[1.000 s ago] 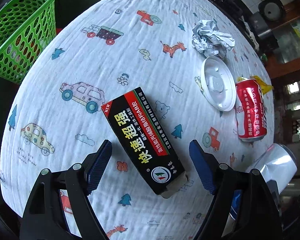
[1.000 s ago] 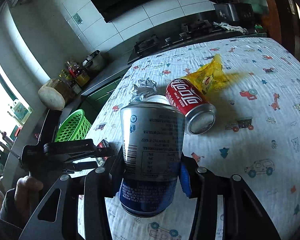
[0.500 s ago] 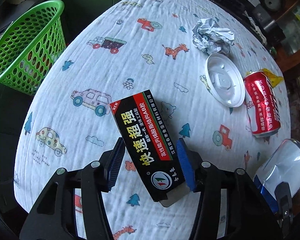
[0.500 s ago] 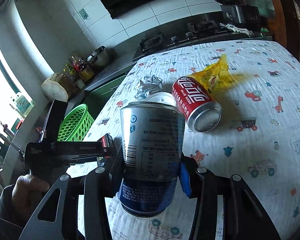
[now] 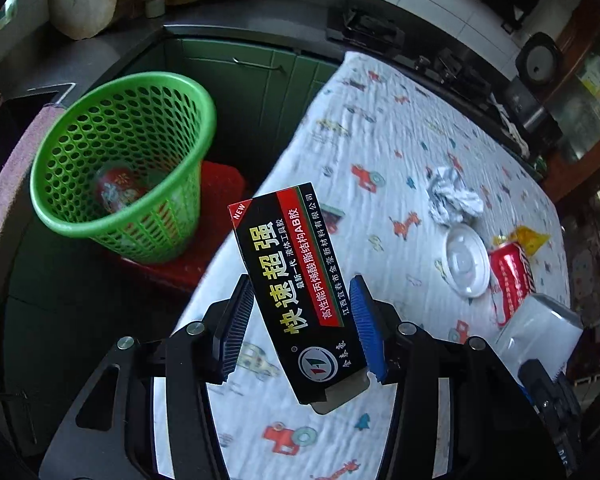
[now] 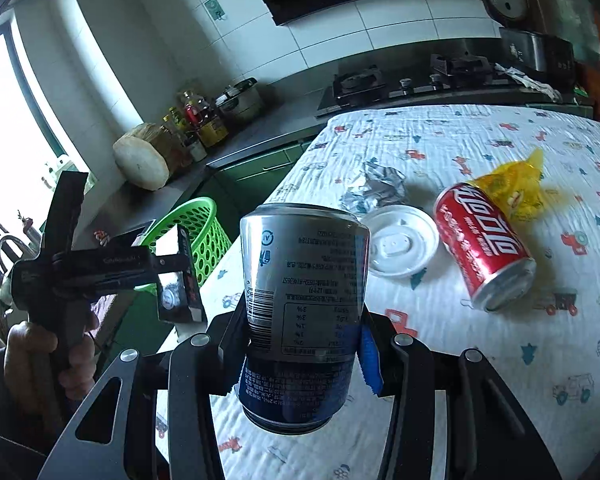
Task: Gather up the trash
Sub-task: 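Carry the black box and blue can over the green basket and open both grippers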
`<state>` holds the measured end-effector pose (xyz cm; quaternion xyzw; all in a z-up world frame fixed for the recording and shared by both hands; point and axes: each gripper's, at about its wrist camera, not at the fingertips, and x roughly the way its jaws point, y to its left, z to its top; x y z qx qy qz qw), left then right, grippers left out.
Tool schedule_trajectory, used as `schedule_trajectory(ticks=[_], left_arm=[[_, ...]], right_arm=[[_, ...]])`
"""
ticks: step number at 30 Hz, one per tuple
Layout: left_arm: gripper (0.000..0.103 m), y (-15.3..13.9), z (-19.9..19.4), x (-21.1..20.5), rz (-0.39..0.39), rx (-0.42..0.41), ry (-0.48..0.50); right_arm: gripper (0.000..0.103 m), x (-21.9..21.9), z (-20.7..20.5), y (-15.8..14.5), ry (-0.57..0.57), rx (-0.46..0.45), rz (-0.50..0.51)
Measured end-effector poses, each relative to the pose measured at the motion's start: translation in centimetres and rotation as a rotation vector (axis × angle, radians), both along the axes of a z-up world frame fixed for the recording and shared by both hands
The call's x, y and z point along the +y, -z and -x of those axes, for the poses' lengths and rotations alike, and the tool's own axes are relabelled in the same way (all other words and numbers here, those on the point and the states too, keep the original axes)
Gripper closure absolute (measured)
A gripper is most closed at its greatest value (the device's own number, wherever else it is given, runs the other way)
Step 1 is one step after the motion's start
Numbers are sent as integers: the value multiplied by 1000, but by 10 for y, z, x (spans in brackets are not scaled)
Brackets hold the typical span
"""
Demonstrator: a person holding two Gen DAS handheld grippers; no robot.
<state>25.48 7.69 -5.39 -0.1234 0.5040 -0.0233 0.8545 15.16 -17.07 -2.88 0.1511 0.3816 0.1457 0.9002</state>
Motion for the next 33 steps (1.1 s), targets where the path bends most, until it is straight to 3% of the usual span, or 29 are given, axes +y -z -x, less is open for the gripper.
schedule_trajectory(ticks=[8,16,24,27,33], left_arm=[[54,-16,-68,114,-102,-54,-149],[53,20,-116,186,-150,1,-199],[49,53,-120,218,-125,38,-223],[37,53,-114,227,-115,22,-230],[37,43,-95,241,-98,-15,-240]], right_arm=[[58,60,-38,-9,-104,-10,-8],[58,128,-76,-10,-209,-1,9],[58,186,-114,-5,-307,1,30],[58,207,-127,-4,-337,-6,32],[58,250,-158,-5,-379,-29,28]])
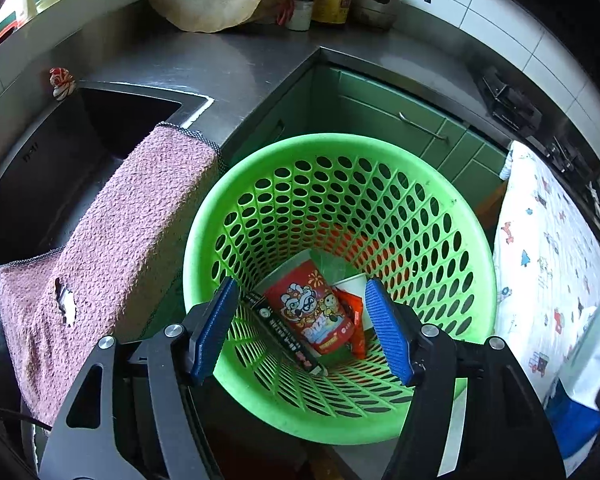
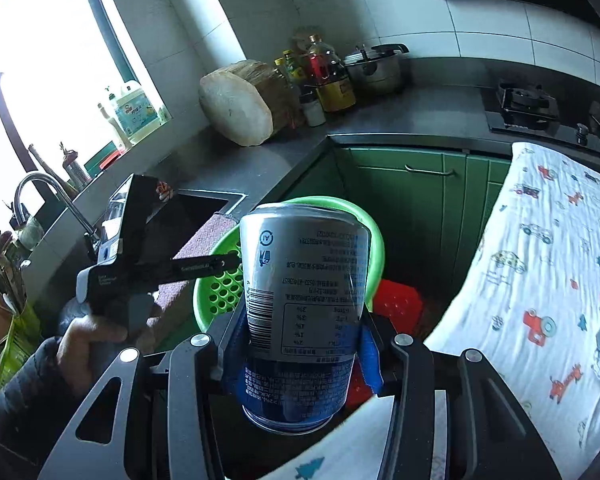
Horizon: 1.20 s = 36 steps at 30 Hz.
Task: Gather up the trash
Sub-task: 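Carry the black box and blue can over the green basket and open both grippers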
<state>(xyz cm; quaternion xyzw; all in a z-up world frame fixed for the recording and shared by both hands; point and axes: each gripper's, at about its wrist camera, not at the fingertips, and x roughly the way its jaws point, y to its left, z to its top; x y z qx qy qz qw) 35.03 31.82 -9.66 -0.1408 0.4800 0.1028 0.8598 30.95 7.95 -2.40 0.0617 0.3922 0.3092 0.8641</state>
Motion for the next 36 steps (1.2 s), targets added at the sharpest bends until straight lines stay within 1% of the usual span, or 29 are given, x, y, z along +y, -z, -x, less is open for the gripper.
schedule_trajectory(ticks=[1,3,5,9,14,16,17,21,26,27,31,36], left_arm=[[37,-3,5,2,-3,-8,-2],[32,-9,14,6,-7,-23,-11],[30,-13,23,11,-2,-32,-22],[28,-19,42,20,5,-47,-39],[27,-17,57,29,1,-38,-54],[27,-14,60,31,4,-30,-59],[27,-13,61,32,7,-26,-60],[27,-11,60,30,7,-23,-49],[27,-18,50,12,-1,-41,7],[27,-20,48,7,-7,-45,23],[27,-29,39,-23,-17,-63,103],[24,-39,33,-67,-7,-85,199]], right_arm=[[58,7,-5,-1,-7,-5,-1],[58,24,-15,1,-28,-12,-1],[58,39,-24,5,-46,-20,9],[58,69,-44,19,-82,-36,51],[57,92,-62,44,-108,-9,99],[53,96,-65,51,-118,2,110],[47,96,-66,53,-117,3,113],[44,86,-59,50,-110,-16,100],[42,54,-35,31,-87,-44,80],[40,44,-28,26,-78,-49,75],[38,4,3,11,-39,-73,79],[38,-62,45,5,61,-55,104]])
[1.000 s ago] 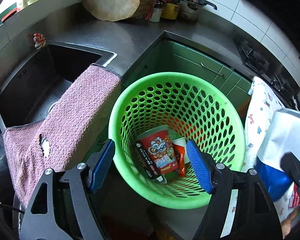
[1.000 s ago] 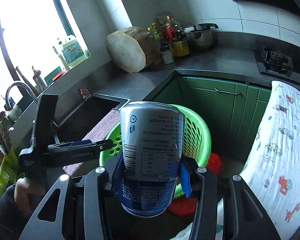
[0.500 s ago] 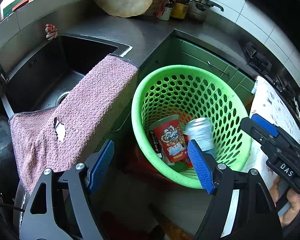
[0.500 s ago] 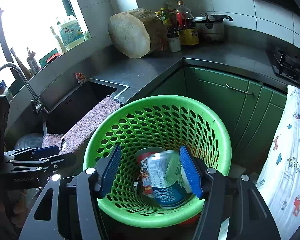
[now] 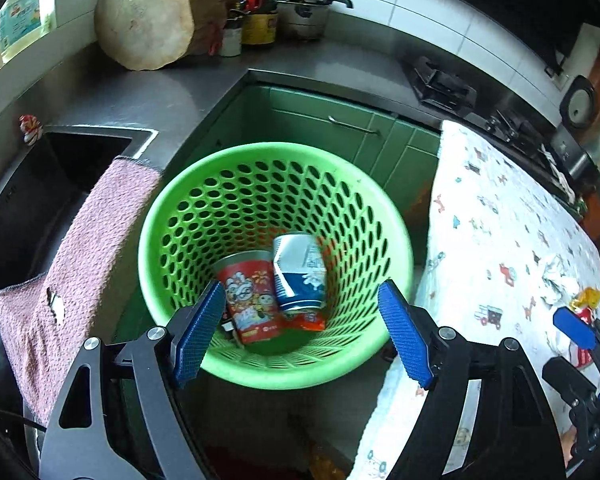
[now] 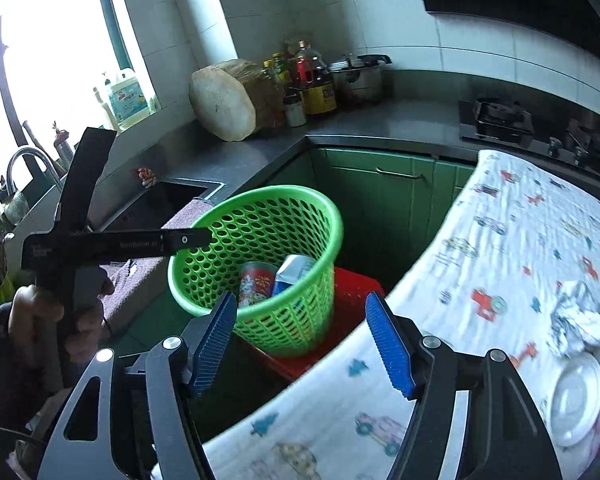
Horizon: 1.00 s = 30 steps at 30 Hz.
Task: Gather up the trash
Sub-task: 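Carry the black box and blue can over the green basket and open both grippers, then grasp the red Coca-Cola can with the right gripper while the left gripper approaches the crumpled foil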
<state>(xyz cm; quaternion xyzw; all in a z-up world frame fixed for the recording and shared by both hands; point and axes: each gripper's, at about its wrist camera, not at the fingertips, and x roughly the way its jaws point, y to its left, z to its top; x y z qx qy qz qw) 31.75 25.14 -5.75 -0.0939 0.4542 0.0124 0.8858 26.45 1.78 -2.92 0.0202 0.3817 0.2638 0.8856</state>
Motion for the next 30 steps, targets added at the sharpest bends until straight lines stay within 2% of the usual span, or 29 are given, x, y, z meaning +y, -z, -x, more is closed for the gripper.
schedule_trajectory(ticks=[7,15,23,30], left_arm=[[20,-11,-4,-69,5,-18,129],[18,-12,-2,-146,17,-5,245],[14,-21,4,-201,26,-1,307],[14,-25,4,-239,27,11,350]], right_arm=[[38,-101,45,-3,195,23,62],[38,-201,64,-4,378,34,139],[38,-261,59,14,438,86,193],[38,-277,42,36,414,137,210]])
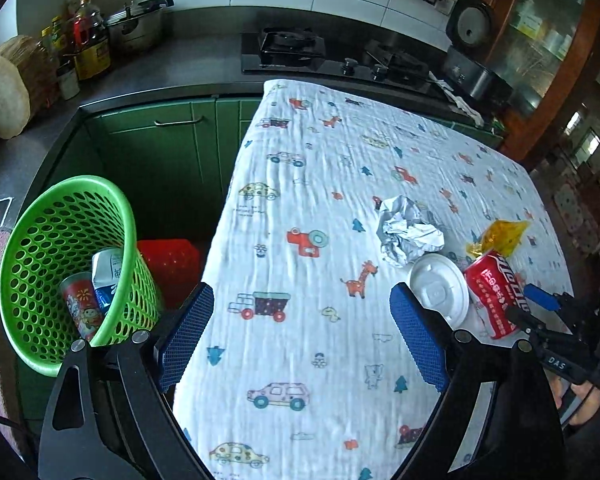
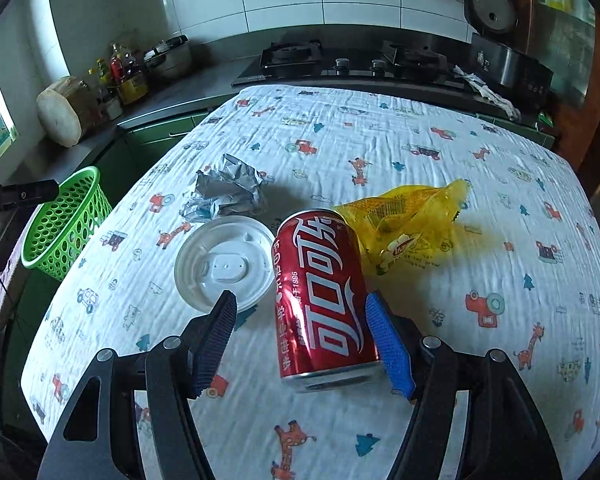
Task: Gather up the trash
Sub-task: 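Grasp the red Coca-Cola can with the right gripper while the left gripper approaches the crumpled foil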
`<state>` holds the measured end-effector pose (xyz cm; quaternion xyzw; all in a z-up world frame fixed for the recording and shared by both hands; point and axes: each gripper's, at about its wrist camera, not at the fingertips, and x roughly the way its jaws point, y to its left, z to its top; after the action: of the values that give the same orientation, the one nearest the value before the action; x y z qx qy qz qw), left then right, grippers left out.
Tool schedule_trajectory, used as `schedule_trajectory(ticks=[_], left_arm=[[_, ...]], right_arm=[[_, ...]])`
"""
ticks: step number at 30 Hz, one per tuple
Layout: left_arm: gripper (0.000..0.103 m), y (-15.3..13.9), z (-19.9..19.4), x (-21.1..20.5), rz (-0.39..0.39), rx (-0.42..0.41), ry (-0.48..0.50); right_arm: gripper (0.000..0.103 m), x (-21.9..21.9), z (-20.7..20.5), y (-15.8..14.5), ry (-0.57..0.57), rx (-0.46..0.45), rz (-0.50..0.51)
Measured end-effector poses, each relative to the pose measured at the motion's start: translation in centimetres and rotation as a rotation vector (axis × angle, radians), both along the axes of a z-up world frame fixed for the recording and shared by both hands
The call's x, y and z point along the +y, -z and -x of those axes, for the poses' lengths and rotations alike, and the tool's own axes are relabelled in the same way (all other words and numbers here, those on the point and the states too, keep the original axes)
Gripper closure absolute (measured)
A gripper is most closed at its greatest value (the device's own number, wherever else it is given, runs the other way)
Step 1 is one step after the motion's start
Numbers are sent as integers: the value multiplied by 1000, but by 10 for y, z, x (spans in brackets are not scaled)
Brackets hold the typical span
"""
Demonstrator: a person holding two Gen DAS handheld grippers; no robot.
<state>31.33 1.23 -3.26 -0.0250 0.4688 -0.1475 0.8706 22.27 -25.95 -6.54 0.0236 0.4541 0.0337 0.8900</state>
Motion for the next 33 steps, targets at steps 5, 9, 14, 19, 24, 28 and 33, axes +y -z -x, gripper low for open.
schedule_trajectory(ticks=[5,9,14,19,24,28,33], left_arm=[[14,-1,-5,-25,8,6,28],[14,2,-13,-43,4,16,45],[14,8,-24,-61,10,31,63],[14,17,-34,-74,29,57,75],[14,25,-44,-86,42,68,92],[14,31,-52,-95,60,84,96],[13,40,-64,-107,52,94,101]], right_arm=[[37,-6,-12,7,-15,11,4],[37,-9,-20,13,-24,28,5],[39,-8,-27,20,-46,44,12],[43,-6,-32,25,-64,57,31],[45,-7,-32,27,-76,58,36],[45,-6,-28,27,-81,58,43],[45,-4,-19,25,-82,68,33]])
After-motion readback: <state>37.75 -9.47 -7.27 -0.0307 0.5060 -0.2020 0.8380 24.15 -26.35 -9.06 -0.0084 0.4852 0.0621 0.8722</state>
